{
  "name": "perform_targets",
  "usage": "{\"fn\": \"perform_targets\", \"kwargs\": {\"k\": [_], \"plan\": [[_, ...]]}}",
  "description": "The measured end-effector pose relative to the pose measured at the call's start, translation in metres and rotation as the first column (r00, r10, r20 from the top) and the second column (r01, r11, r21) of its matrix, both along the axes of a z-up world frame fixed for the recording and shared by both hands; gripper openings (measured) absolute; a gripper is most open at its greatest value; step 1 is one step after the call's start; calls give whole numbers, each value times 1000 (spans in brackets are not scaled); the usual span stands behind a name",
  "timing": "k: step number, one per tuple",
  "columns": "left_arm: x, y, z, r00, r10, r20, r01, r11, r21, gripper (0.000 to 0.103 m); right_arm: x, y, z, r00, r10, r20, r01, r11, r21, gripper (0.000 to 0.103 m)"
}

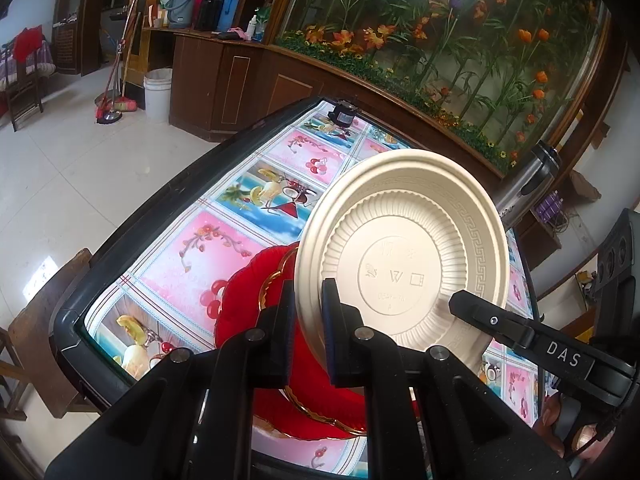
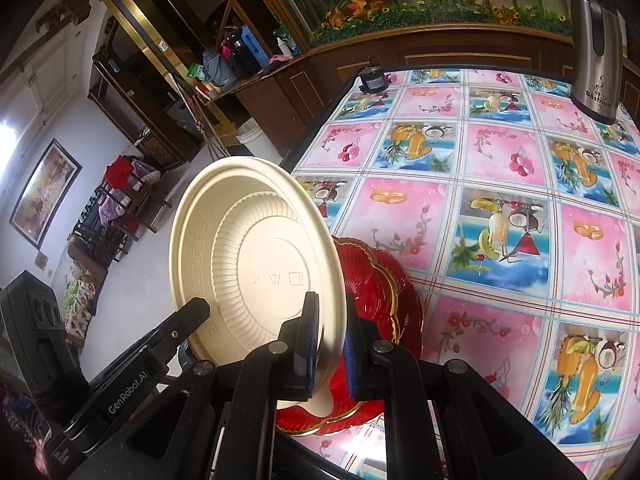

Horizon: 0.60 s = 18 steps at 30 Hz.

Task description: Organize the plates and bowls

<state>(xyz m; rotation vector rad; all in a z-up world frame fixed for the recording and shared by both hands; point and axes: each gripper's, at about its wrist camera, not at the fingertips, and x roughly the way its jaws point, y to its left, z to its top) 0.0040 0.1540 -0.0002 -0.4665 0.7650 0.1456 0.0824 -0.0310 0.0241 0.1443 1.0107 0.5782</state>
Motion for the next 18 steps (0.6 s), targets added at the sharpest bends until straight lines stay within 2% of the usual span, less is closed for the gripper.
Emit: {"fn": "perform_targets", "kwargs": {"k": [18], "plan": [[-6,3,-3,1000,-12,-10,12,1000,-9,10,-7,2,0,1000,10,-1,-10,1000,-12,11]]}}
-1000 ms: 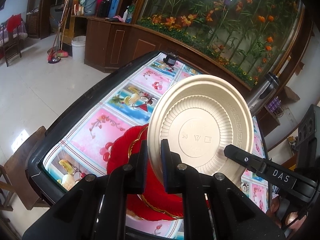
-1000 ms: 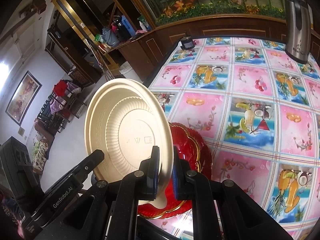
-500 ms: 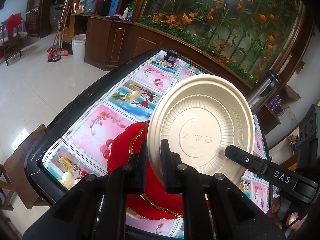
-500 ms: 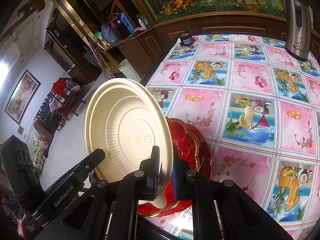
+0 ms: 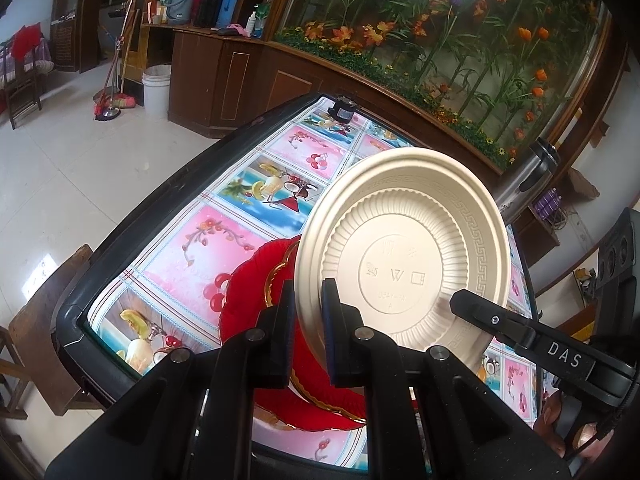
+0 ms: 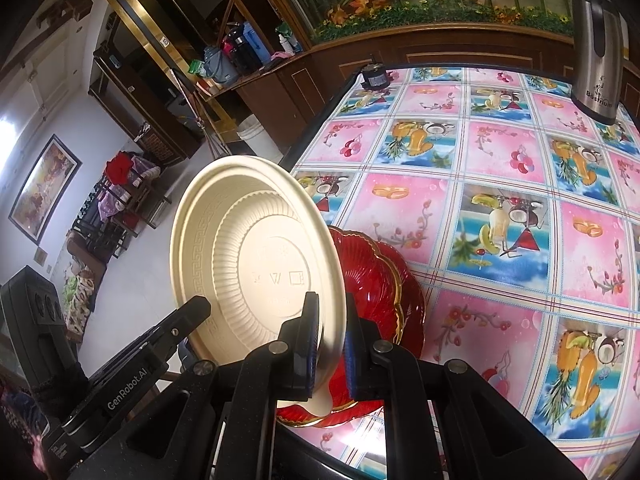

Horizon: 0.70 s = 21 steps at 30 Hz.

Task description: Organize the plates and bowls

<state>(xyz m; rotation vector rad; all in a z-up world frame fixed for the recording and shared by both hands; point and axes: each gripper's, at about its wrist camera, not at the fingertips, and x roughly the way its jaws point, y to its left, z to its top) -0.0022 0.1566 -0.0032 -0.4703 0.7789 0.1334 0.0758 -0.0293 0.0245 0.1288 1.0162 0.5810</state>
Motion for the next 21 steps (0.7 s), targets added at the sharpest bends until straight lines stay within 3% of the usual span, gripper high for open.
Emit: {"fn": "perform_targets", "kwargs": {"k": [21], "plan": [[-14,-2,1,999,-38,-24,38,999,1,10,-12,-4,-5,999,41,-35,-41,999,-7,15]]}}
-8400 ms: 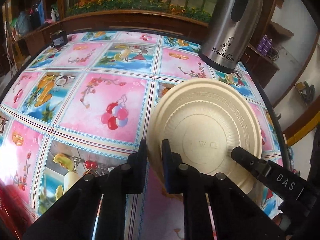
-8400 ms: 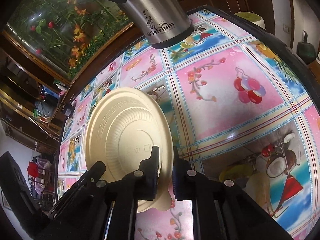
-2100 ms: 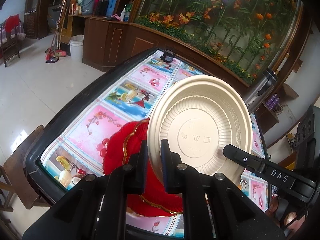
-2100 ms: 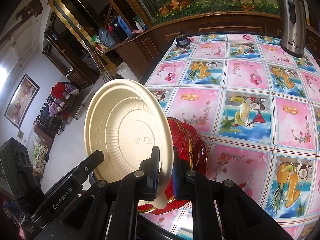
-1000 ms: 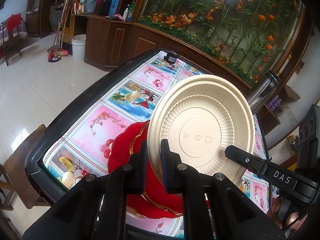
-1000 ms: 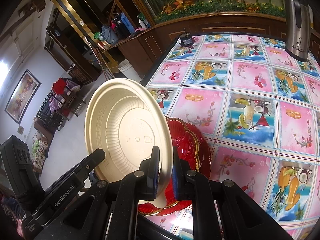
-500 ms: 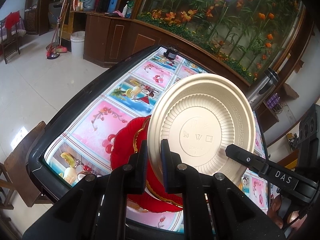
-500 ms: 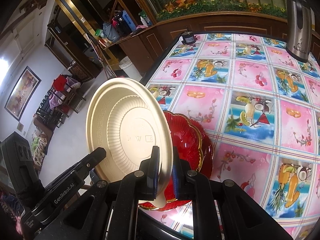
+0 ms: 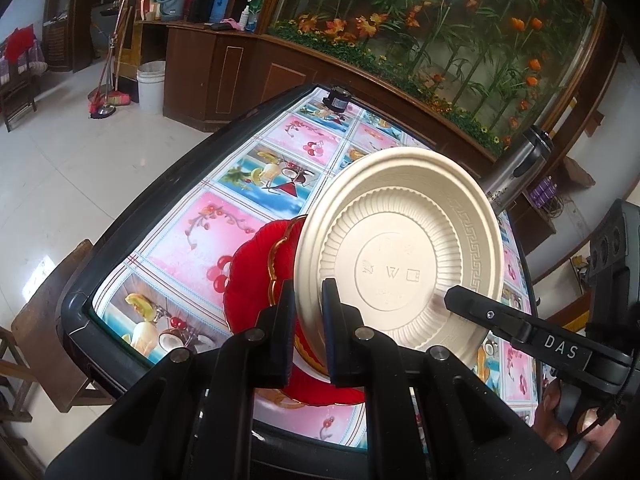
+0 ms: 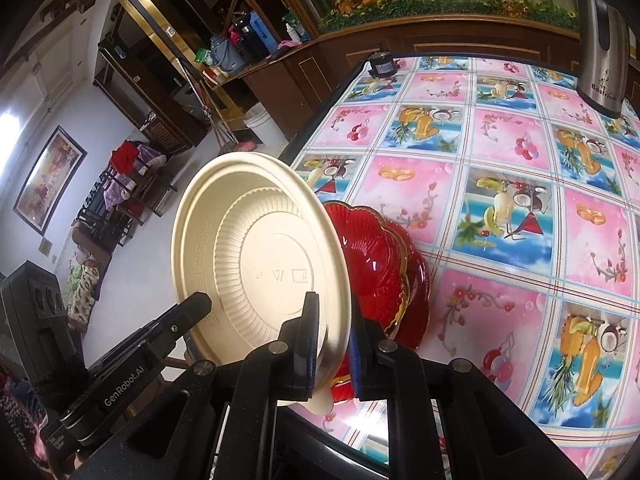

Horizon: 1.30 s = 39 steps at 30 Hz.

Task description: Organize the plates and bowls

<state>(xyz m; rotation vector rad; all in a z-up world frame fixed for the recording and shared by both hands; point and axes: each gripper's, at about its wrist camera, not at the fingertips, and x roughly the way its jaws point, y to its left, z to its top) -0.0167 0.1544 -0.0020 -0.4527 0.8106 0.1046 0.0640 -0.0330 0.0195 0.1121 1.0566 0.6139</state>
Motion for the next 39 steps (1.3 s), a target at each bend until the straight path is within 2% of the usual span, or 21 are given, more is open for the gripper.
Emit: {"fn": "perform_targets", "kwargs": {"k": [5,7,18,32,36,37,39], "plan": [[-1,-3,-4,1000,-19,-24,19,1000,-7,10,0,-2,0,1000,-9,-6,9,1000,-12,16],[-1,-4,-6,999,-23,-29,23,1000,0,10,1,-3,-1,1000,-16,-7,16,1000,-14,20],[9,-5,-9,999,-14,-43,14,1000,7,10,7,-1,-3,1000,-29,6,29,999,-27,20],[18,-5,-5,999,24,-31,-22,999,35,11,14,2,0,994,-61,86,67,995,-68,20],[21,-4,-5,999,35,-32,-34,999,38,12,18,2,2,991,-71,116,80,994,-78,24],[22,-4,-5,999,35,-35,-34,999,40,14,18,2,2,991,-70,117,80,994,-80,25],[24,-4,-5,998,39,-43,-37,999,35,30,19,4,2,990,-68,125,78,993,-83,25]]}}
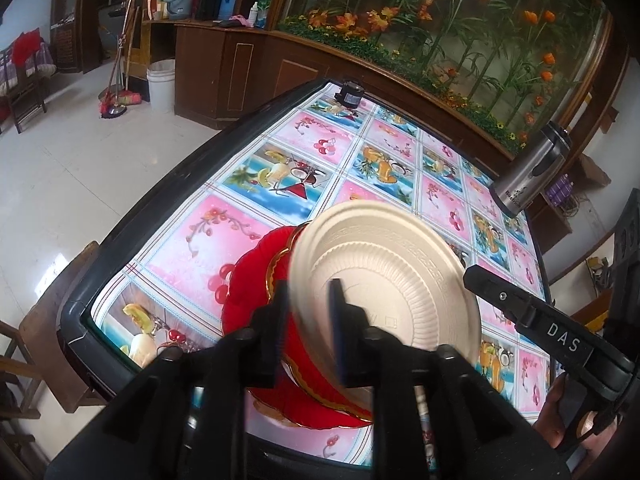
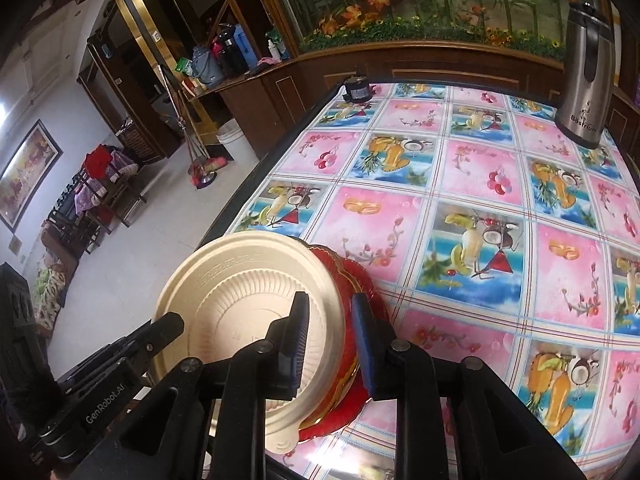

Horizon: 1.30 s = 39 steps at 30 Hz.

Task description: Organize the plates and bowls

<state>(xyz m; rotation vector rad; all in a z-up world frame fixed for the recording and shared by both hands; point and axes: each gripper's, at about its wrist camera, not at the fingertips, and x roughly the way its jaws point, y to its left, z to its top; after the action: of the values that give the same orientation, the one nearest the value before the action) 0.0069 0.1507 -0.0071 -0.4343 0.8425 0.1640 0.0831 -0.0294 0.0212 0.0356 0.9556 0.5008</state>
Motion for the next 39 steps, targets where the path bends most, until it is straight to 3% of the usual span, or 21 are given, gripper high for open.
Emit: {"fn": "perform_targets", "kwargs": {"k": [1,2,7,11,13,15,21,24,31,33,37,39], "plan": [[0,0,0,1000,4,-6,-4,1000,-4,52,0,0,0,1000,-2,2,2,1000,1,27],[-1,1,0,1000,11,-3,-11,1000,-6,66,0,-1,0,1000,-5,5,5,1000,9,30],[-10,2,10,998,49,46,-51,998,42,72,-3,-5,5,1000,-12,25,11,999,44,57],[-18,0,16,995,74,69,-80,993,86,76,-12,-12,16,999,-9,47,5,995,97,71],[-23,-3,18,994,69,86,-78,991,108,76,-19,-12,21,998,11,58,-17,994,107,81],[-31,-8,22,993,52,103,-67,988,141,76,-31,-13,27,995,53,88,-61,994,93,85],[-57,-26,20,993,2,120,-27,977,211,76,-71,-37,34,971,153,185,-157,988,6,93],[-64,-38,11,995,-22,96,-2,970,244,83,-85,-53,29,960,181,212,-174,983,-52,96],[-67,-61,-6,995,-95,30,84,961,264,84,-107,-74,-5,953,245,175,-223,965,-140,96],[-67,-66,-9,993,-119,15,111,959,263,87,-110,-73,-15,951,263,160,-239,958,-157,96],[-65,-71,-12,988,-152,12,144,955,258,103,-114,-68,-25,947,284,148,-258,951,-170,96],[-66,-70,-12,988,-149,28,137,955,262,103,-114,-66,-27,946,291,142,-266,949,-170,96]]}}
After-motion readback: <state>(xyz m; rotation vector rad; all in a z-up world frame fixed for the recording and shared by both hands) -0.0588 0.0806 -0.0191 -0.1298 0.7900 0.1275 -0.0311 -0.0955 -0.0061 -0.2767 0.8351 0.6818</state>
